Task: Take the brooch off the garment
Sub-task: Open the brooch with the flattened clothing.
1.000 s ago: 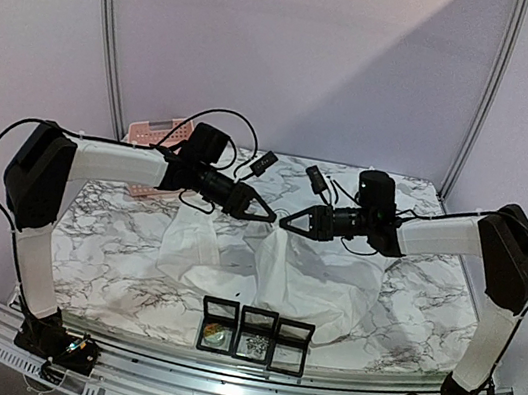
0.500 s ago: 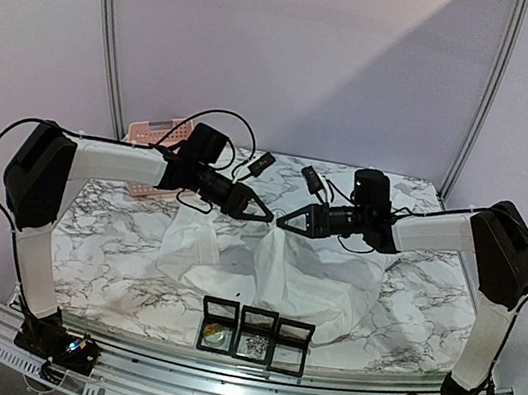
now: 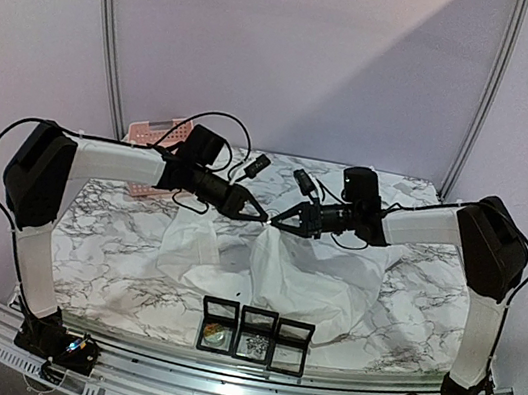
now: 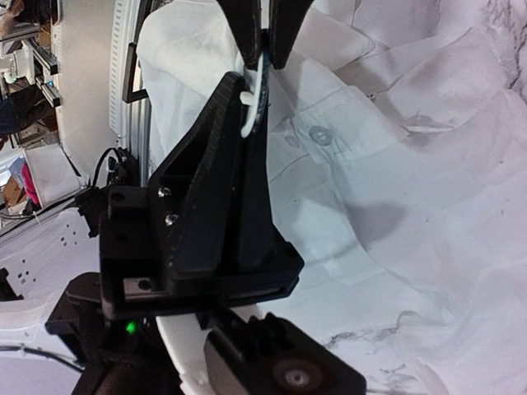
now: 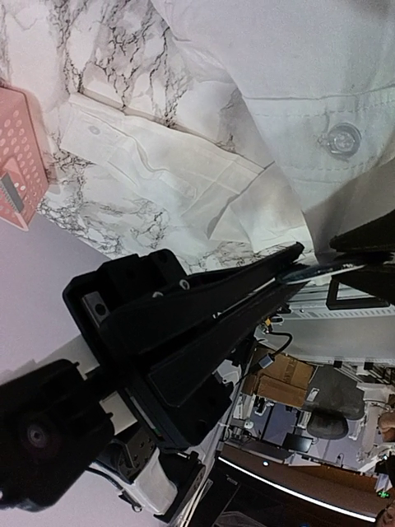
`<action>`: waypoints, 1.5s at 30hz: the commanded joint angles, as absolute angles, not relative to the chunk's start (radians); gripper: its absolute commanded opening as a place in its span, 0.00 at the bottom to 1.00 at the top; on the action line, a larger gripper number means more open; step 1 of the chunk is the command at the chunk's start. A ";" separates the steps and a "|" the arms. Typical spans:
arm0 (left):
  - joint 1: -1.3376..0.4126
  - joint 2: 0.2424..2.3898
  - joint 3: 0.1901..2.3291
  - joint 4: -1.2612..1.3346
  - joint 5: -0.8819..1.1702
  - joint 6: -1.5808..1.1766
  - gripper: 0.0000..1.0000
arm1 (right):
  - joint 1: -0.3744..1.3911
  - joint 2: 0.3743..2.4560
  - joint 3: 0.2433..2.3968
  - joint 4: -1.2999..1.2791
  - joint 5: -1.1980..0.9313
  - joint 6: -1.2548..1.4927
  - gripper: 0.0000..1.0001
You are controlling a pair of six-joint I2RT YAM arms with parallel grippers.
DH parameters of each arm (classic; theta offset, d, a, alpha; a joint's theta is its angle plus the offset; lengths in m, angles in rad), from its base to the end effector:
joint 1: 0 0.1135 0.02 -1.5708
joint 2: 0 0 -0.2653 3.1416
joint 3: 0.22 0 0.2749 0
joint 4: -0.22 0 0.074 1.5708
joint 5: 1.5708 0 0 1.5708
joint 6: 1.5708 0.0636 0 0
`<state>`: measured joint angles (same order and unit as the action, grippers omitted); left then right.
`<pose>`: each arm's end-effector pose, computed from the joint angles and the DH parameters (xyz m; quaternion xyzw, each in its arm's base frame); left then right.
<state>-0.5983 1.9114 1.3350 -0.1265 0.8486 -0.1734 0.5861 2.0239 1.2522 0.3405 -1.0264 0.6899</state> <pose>0.3489 -0.2956 0.1926 0.3436 0.7718 -0.4903 0.2144 0.3593 0.3039 0.1632 -0.2264 0.7463 0.6120 0.1313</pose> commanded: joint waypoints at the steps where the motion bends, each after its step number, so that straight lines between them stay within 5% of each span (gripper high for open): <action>1: -0.665 1.844 1.330 -0.049 0.999 -0.139 0.00 | 0.577 2.107 1.289 0.254 -0.839 0.794 0.00; 12: -0.688 1.848 1.332 -0.050 0.989 -0.142 0.00 | 0.575 2.139 1.330 0.184 -0.814 0.768 0.01; 31: -0.680 1.892 1.361 -0.095 0.917 -0.164 0.00 | 0.575 2.087 1.351 0.134 -0.816 0.614 0.17; 45: -0.639 1.937 1.390 -0.123 0.870 -0.214 0.00 | 0.572 1.868 1.199 0.289 -0.945 0.494 0.62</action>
<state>-0.6216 1.9182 1.3678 -0.1303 0.8310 -0.2096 0.5804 1.9644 1.2312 0.2481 -0.9764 0.5453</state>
